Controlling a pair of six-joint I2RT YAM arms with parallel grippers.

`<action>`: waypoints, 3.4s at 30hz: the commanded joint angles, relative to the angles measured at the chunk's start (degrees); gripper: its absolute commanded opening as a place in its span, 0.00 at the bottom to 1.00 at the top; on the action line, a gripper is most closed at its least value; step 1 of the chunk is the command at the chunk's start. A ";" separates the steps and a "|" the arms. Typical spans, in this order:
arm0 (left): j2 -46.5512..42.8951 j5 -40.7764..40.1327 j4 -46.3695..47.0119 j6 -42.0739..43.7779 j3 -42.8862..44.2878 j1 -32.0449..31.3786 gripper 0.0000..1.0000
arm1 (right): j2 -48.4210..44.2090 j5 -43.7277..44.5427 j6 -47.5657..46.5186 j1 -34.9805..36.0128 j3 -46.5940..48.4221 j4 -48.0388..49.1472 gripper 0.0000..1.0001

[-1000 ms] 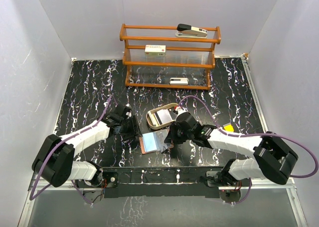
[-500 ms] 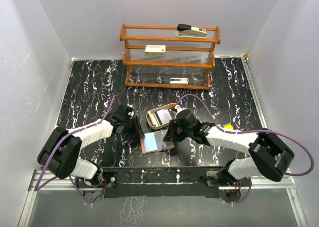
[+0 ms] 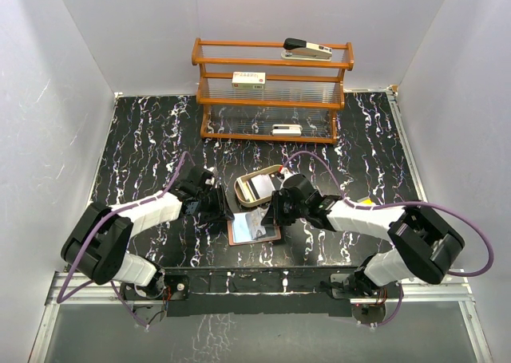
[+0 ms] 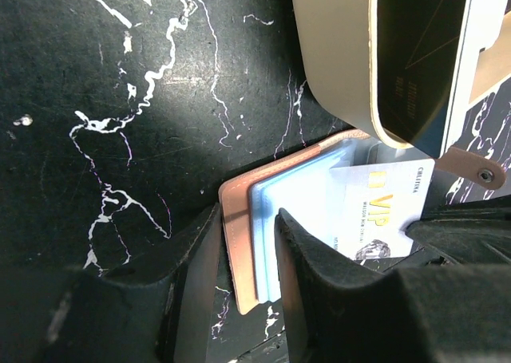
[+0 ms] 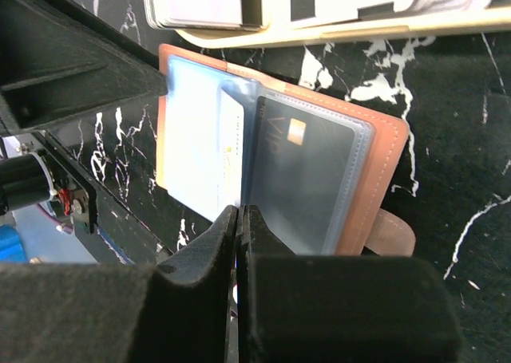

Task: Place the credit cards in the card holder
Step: Insert the credit card into the card holder.

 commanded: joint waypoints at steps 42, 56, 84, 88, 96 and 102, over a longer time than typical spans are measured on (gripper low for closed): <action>-7.63 4.36 1.81 -10.53 -9.49 0.03 0.38 | -3.41 2.75 6.71 2.52 -5.51 7.87 0.22; -7.69 8.69 8.68 -13.02 -12.80 -0.27 0.38 | 2.45 2.70 5.58 5.38 0.83 5.37 0.24; -14.86 2.58 0.21 -8.45 -8.76 -0.34 0.40 | -0.70 11.59 -5.09 7.58 11.84 -12.69 0.52; -17.81 0.25 -0.90 -7.95 -8.48 -0.34 0.41 | 0.40 12.97 -5.80 7.56 14.06 -13.59 0.53; -16.00 2.70 2.51 -8.98 -10.19 -0.34 0.36 | 4.03 9.72 -3.25 7.59 11.99 -9.87 0.53; -11.80 5.77 7.58 -10.38 -11.64 -0.34 0.30 | 4.94 8.37 -2.00 7.54 9.24 -7.37 0.52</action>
